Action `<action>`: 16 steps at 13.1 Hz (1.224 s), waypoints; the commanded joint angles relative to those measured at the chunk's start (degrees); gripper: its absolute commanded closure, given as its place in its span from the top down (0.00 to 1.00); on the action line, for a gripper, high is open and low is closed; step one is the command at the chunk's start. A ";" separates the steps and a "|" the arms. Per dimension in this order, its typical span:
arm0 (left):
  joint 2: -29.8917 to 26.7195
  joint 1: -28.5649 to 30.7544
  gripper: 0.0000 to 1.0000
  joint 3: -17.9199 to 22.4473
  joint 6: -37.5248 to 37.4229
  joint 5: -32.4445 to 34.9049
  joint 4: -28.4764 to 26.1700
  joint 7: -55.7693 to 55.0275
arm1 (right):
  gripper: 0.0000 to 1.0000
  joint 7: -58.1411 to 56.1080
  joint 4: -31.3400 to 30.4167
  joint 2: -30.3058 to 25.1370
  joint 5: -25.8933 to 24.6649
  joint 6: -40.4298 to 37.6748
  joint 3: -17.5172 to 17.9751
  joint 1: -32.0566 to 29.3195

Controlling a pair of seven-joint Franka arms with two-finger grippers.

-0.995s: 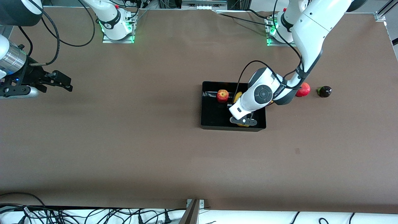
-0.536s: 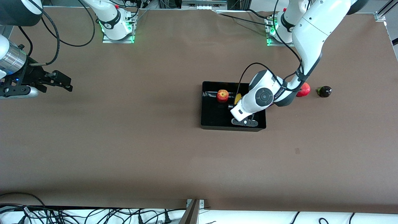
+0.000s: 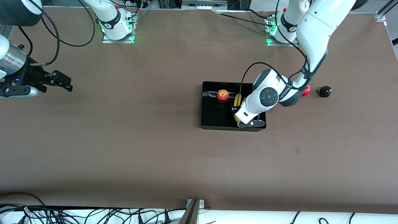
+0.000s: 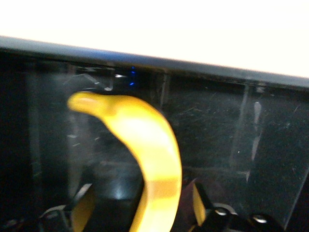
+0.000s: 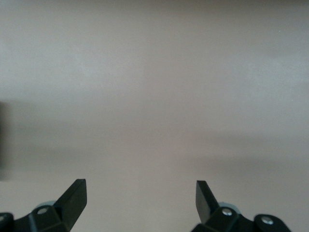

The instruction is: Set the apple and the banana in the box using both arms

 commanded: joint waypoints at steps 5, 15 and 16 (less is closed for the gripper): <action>-18.74 1.66 1.00 6.27 -17.01 -2.19 3.04 -0.72 | 1.00 0.17 1.16 0.48 -0.32 -0.20 0.63 -0.49; -33.27 0.61 1.00 26.74 -38.10 -4.75 10.23 26.16 | 1.00 0.26 1.16 0.48 -0.32 -0.20 0.63 -0.49; -33.36 0.61 1.00 27.89 -39.51 -4.66 11.90 27.83 | 1.00 0.26 1.16 0.48 -0.23 -0.20 0.63 -0.49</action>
